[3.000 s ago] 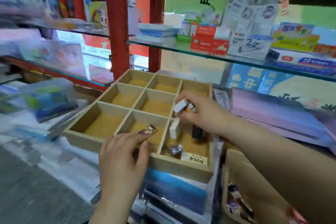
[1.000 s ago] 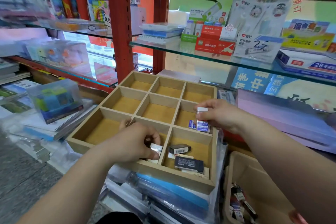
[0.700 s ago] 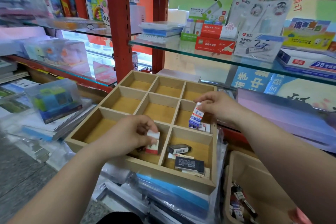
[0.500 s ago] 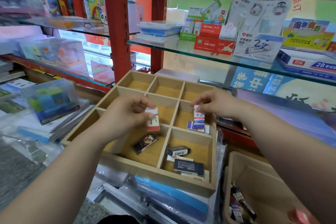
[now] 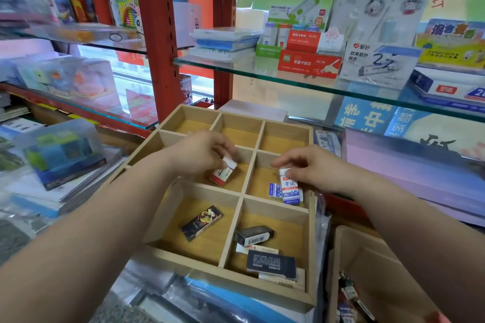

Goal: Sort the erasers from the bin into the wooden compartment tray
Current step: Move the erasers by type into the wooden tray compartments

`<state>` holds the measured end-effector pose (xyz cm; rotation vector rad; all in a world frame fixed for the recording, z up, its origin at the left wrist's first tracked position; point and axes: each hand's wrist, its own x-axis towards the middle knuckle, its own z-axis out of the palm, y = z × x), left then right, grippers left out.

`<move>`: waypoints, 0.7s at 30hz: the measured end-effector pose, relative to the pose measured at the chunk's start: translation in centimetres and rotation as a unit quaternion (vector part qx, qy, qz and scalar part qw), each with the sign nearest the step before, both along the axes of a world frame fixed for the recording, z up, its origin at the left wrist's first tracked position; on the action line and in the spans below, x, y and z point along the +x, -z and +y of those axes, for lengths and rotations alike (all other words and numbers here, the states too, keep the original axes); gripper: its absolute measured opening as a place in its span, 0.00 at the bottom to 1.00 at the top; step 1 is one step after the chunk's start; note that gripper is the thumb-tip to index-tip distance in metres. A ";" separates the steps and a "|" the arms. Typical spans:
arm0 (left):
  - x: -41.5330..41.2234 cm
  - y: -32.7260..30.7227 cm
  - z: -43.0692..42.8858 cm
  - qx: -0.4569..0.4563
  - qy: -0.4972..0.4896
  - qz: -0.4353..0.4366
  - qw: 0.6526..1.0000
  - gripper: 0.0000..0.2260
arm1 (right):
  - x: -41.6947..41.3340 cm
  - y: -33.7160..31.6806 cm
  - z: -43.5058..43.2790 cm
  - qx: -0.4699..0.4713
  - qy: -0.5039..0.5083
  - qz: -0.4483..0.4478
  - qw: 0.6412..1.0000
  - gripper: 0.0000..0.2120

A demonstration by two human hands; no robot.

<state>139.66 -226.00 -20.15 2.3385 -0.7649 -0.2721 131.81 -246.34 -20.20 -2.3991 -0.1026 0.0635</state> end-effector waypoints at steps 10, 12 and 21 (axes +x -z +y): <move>0.2 1.3 -0.3 0.025 0.059 0.031 0.997 0.22 | 0.2 0.4 0.8 -0.021 -0.047 0.046 0.998 0.14; 0.1 1.4 -0.2 0.040 0.069 0.015 0.997 0.22 | 0.3 0.3 0.8 -0.024 -0.049 0.054 0.997 0.14; -0.1 1.0 0.0 0.190 0.069 -0.109 0.973 0.18 | 0.2 0.9 1.1 -0.092 -0.035 0.004 0.995 0.19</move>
